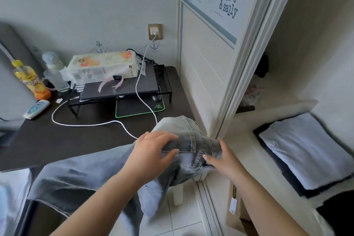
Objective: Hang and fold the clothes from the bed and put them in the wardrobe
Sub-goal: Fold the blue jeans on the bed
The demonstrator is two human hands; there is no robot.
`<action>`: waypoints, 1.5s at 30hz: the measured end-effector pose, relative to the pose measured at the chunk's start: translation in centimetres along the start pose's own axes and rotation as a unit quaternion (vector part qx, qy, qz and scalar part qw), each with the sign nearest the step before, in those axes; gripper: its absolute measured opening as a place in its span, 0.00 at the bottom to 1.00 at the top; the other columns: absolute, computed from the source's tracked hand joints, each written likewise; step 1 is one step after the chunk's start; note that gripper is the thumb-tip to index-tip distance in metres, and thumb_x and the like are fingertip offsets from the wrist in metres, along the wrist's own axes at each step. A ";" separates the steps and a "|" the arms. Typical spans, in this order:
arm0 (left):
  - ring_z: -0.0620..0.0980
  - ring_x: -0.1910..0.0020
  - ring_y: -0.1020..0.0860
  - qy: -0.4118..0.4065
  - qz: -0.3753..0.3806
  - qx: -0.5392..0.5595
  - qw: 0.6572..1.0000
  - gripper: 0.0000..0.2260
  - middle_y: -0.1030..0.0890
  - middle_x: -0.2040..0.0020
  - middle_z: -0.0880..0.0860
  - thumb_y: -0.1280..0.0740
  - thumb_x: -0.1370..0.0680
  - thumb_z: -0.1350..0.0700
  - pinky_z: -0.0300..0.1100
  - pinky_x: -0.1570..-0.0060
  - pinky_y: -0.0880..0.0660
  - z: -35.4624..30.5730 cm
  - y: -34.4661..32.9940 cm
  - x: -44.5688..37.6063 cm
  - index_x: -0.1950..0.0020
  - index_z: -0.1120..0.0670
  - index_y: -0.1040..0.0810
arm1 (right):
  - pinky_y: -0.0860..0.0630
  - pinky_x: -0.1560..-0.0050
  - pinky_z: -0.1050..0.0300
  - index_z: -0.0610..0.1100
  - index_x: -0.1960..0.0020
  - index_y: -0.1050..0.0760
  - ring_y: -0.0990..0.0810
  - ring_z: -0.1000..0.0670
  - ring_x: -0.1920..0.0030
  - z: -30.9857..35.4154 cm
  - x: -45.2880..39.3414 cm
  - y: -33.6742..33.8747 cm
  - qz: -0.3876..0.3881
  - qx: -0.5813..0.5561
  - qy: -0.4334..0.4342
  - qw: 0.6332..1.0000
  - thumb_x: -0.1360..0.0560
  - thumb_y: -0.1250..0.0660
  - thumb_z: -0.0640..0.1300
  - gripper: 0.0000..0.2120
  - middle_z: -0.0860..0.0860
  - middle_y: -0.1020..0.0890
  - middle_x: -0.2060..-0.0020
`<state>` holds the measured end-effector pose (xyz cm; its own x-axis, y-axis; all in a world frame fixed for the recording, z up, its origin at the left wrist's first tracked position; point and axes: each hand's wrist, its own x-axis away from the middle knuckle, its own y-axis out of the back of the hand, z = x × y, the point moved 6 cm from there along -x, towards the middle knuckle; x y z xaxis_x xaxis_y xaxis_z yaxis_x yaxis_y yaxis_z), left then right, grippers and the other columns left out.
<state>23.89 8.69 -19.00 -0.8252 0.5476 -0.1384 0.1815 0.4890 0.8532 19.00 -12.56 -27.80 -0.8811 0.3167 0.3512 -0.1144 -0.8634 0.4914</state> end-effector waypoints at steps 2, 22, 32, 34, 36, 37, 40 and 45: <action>0.45 0.45 0.24 0.007 -0.003 -0.016 1.000 0.21 0.20 0.46 0.40 0.43 0.29 0.38 0.52 0.35 0.32 -0.2 -0.7 -0.4 0.43 0.45 0.21 | 0.34 0.38 0.58 0.47 0.24 0.46 0.31 0.48 0.31 -1.3 -1.1 0.2 0.014 -0.036 -0.034 0.999 0.28 0.27 0.48 0.40 0.51 0.32 0.31; 0.37 0.48 0.21 0.169 -0.294 0.300 0.892 0.19 0.18 0.49 0.39 0.28 0.27 0.58 0.33 0.50 0.25 -2.1 9.6 3.0 0.39 0.44 0.27 | 0.28 0.35 0.56 0.55 0.30 0.31 0.23 0.57 0.39 24.4 6.5 -3.1 0.272 -0.046 0.436 0.857 0.24 0.45 0.34 0.27 0.55 0.20 0.40; 0.36 0.53 0.20 0.228 -0.429 0.167 0.858 0.16 0.17 0.54 0.37 0.37 0.32 0.54 0.32 0.52 0.26 2.6 18.6 12.3 0.48 0.39 0.22 | 0.32 0.69 0.58 0.53 0.48 0.21 0.18 0.46 0.61 34.3 11.2 -8.2 -0.065 0.382 0.698 0.602 0.27 0.33 0.55 0.10 0.52 0.17 0.62; 0.34 0.54 0.21 0.236 -0.445 0.147 0.851 0.14 0.18 0.56 0.35 0.37 0.31 0.55 0.26 0.54 0.29 3.3 20.3 14.4 0.50 0.39 0.22 | 0.36 0.72 0.60 0.50 0.60 0.19 0.22 0.45 0.67 35.7 11.9 -9.3 -0.102 0.370 0.723 0.574 0.33 0.27 0.51 0.05 0.50 0.22 0.68; 0.31 0.55 0.22 0.246 -0.472 0.126 0.837 0.12 0.19 0.57 0.32 0.37 0.28 0.56 0.22 0.56 0.32 3.9 22.1 17.1 0.52 0.40 0.22 | 0.32 0.69 0.57 0.47 0.61 0.19 0.24 0.45 0.64 37.2 12.8 -10.7 -0.077 0.344 0.741 0.571 0.36 0.24 0.49 0.07 0.48 0.25 0.64; 0.30 0.55 0.23 0.248 -0.482 0.120 0.831 0.12 0.19 0.58 0.32 0.37 0.29 0.56 0.21 0.56 0.33 4.3 23.0 18.4 0.53 0.40 0.22 | 0.28 0.66 0.55 0.47 0.58 0.20 0.25 0.46 0.61 37.7 13.2 -11.7 -0.035 0.340 0.736 0.584 0.34 0.25 0.50 0.09 0.48 0.25 0.61; 0.30 0.55 0.23 0.257 -0.495 0.082 0.826 0.14 0.18 0.57 0.36 0.37 0.26 0.62 0.21 0.56 0.33 5.3 25.3 22.6 0.53 0.41 0.22 | 0.25 0.57 0.50 0.50 0.51 0.29 0.23 0.46 0.54 37.6 15.0 -15.9 0.100 0.354 0.681 0.633 0.26 0.34 0.56 0.10 0.50 0.22 0.56; 0.26 0.56 0.26 0.305 -0.486 0.003 0.819 0.19 0.21 0.55 0.39 0.37 0.25 0.65 0.20 0.56 0.35 7.3 28.3 30.7 0.56 0.38 0.24 | 0.25 0.51 0.50 0.53 0.43 0.25 0.20 0.45 0.50 38.9 21.1 -22.4 0.197 0.261 0.687 0.649 0.24 0.39 0.45 0.10 0.50 0.17 0.52</action>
<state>7.58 44.35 -2.77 -0.6945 -0.5429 -0.4722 -0.7189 0.4960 0.4870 20.81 28.74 -0.41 -0.4134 -0.8466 -0.3353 0.0983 -0.4076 0.9078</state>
